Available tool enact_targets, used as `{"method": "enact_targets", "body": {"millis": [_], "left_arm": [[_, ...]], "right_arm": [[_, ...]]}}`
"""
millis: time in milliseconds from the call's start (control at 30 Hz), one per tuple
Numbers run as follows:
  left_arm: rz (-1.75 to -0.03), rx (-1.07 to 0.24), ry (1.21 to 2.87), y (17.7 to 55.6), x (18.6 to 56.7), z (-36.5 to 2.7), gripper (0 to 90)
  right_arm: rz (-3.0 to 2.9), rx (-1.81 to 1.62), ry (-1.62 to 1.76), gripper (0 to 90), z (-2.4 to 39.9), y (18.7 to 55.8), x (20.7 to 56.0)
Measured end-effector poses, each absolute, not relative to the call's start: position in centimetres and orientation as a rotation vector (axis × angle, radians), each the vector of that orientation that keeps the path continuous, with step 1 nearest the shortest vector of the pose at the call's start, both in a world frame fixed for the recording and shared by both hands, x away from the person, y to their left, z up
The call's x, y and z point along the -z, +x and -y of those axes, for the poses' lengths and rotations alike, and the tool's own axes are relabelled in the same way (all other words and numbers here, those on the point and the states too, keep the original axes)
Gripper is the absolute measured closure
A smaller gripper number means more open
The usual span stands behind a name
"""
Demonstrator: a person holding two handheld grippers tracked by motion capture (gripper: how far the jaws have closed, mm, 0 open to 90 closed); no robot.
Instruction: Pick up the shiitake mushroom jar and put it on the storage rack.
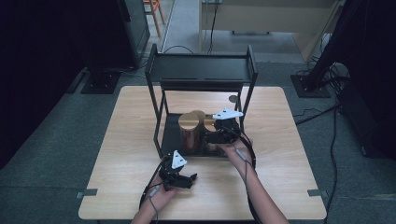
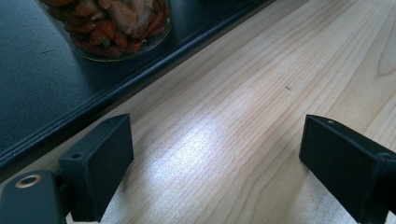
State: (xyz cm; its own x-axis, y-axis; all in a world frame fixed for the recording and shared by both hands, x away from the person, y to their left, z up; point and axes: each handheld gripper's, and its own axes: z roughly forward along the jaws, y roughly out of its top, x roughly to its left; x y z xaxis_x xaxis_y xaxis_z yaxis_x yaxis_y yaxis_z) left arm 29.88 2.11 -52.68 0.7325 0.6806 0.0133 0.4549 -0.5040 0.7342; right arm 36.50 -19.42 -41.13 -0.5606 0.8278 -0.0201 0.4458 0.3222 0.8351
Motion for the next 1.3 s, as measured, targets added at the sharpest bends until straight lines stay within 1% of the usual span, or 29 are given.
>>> {"method": "enact_targets", "body": {"millis": [333, 1200, 1300], "left_arm": [[-0.853, -0.390, 2.191, 29.88, 52.67, -2.12, 10.2], [-0.853, -0.391, 2.190, 29.83, 52.68, -2.08, 10.2], [-0.853, -0.390, 2.190, 29.83, 52.68, -2.08, 10.2]], "right_arm": [[-2.136, -1.172, 1.168, 24.9, 19.58, 36.98, 41.43], [-2.165, -1.170, 1.147, 24.6, 19.51, 37.21, 41.60], [-2.174, -1.157, 1.153, 22.7, 19.51, 37.29, 41.67]]}}
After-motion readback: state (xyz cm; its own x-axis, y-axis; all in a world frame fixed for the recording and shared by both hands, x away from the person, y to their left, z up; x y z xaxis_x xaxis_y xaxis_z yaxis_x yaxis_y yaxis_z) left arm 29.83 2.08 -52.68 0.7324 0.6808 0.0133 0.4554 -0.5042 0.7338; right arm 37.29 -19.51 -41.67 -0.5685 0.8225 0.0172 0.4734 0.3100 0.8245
